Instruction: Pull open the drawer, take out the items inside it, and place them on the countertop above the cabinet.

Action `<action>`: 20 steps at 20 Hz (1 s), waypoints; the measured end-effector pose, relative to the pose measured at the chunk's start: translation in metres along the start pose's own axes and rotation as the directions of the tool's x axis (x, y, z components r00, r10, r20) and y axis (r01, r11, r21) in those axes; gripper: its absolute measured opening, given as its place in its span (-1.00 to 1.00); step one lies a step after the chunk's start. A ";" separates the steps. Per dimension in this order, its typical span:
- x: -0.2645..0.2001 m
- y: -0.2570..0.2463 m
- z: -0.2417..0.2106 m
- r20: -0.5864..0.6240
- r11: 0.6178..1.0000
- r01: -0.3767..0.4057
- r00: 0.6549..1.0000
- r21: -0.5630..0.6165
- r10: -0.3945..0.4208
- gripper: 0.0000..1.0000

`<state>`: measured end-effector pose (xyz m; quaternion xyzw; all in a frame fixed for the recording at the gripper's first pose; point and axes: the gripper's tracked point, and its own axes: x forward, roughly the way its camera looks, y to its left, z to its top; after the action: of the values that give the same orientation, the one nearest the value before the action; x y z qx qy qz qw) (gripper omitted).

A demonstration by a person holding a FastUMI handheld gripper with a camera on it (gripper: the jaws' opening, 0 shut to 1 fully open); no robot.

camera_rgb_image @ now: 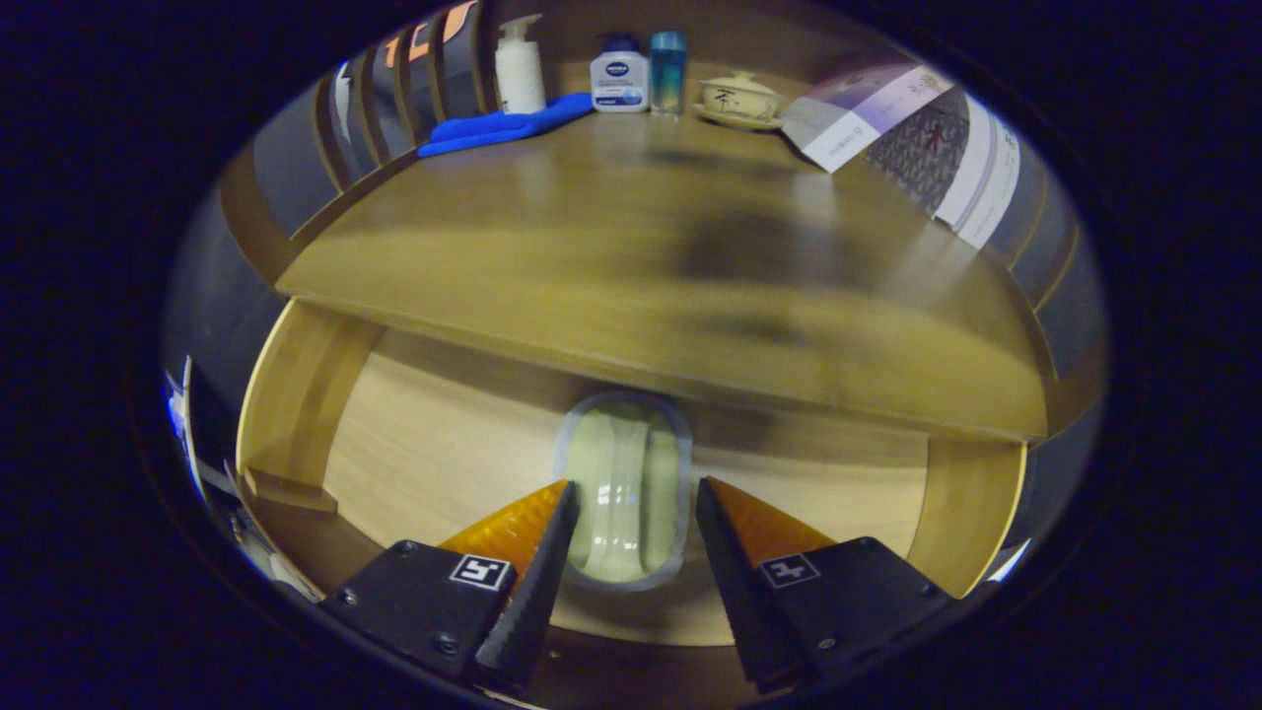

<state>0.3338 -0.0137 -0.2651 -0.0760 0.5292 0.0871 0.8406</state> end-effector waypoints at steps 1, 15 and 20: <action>0.000 0.004 -0.001 -0.022 1.000 -0.019 1.000 0.019 0.020 0.48; -0.028 0.017 0.004 0.035 0.998 -0.068 0.997 0.000 0.068 -0.60; -0.053 0.014 -0.005 0.072 0.997 -0.073 0.995 -0.002 0.073 -0.60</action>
<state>0.3033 -0.0043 -0.2200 -0.0533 0.5011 0.1202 0.8553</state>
